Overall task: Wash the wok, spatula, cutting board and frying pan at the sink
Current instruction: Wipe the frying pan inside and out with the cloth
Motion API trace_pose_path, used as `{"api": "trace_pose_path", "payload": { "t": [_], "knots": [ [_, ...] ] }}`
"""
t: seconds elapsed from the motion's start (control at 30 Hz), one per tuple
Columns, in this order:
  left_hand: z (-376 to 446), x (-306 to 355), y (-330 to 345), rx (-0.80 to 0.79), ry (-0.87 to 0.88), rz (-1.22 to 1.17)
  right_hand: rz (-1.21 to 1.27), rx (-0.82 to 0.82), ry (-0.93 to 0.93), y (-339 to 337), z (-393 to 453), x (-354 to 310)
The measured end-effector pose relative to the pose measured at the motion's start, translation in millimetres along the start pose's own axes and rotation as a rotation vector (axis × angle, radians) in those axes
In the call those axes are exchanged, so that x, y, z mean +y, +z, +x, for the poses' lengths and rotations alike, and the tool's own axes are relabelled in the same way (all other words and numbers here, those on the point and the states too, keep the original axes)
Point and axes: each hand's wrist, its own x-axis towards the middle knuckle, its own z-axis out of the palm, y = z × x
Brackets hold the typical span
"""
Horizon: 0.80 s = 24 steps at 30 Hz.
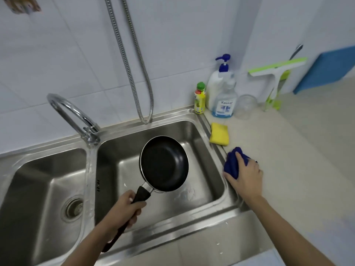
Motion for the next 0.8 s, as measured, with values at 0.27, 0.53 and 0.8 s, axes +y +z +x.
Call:
{"api": "trace_pose_path", "payload": {
  "t": [0.27,0.53,0.8],
  "knots": [
    [-7,13,23,-0.06,0.002,-0.025,0.592,0.087,0.063,-21,-30,-12],
    [-25,17,18,-0.124,0.05,-0.041,0.502,-0.02,-0.366,-37,-25,-108],
    [-40,36,-8,-0.147,0.03,-0.051,0.439,-0.339,-0.81,-19,10,-182]
  ]
}}
